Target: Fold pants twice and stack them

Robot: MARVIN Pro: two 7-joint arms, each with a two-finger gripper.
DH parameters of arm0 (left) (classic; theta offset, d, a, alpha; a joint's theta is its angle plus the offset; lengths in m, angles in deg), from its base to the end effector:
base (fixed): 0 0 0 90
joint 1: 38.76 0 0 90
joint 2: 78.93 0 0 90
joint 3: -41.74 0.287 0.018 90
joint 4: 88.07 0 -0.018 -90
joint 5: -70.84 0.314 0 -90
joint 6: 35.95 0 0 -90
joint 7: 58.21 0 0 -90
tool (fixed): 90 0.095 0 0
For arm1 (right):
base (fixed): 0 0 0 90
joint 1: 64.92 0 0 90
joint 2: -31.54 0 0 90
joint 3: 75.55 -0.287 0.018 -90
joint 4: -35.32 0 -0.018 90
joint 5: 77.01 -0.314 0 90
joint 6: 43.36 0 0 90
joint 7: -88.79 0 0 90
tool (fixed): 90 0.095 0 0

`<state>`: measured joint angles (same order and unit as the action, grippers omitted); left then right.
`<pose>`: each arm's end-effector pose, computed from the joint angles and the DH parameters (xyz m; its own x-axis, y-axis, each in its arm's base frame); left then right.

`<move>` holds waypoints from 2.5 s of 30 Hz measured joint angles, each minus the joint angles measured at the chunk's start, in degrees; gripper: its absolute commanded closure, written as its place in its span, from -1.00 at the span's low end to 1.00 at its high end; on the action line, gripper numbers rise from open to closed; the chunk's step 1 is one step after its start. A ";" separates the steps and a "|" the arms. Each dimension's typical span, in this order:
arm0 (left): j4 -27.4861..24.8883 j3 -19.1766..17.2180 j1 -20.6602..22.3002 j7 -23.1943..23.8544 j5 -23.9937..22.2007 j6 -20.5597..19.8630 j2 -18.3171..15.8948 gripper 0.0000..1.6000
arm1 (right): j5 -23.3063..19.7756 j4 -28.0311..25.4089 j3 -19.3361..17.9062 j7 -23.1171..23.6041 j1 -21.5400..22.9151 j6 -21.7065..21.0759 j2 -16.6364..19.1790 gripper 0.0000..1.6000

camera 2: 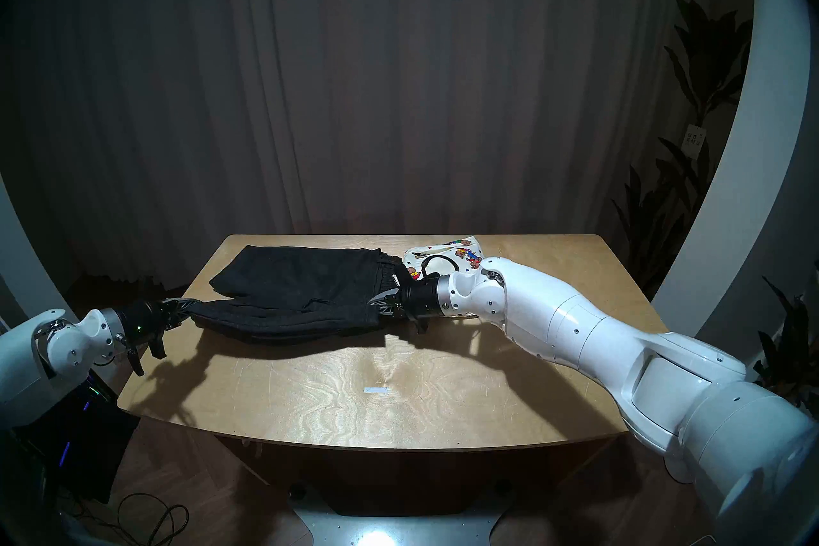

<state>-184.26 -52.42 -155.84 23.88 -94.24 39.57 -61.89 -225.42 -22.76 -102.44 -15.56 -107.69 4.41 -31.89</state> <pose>0.3476 0.2348 -0.2446 0.2930 0.9438 -0.1528 0.4838 -0.0085 0.8752 0.4972 0.0935 -0.3054 0.9043 -0.3663 -0.2193 -0.3386 -0.3028 -0.8909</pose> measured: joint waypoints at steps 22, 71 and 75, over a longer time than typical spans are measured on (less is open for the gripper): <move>3.50 3.24 11.05 -6.59 0.00 1.33 0.06 1.00 | -4.32 8.74 -2.31 -7.56 5.42 4.41 -6.58 1.00; 8.00 11.63 25.83 -11.13 1.98 4.56 8.50 1.00 | -5.31 19.54 -3.36 -9.80 8.30 10.93 -13.98 1.00; 8.87 12.24 26.84 -11.07 2.61 5.04 9.63 1.00 | -5.31 19.98 -3.36 -9.77 8.29 11.46 -14.55 1.00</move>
<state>-175.39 -40.18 -129.00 12.81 -91.63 44.61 -52.25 -230.73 -2.78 -105.79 -25.33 -99.39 15.88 -46.44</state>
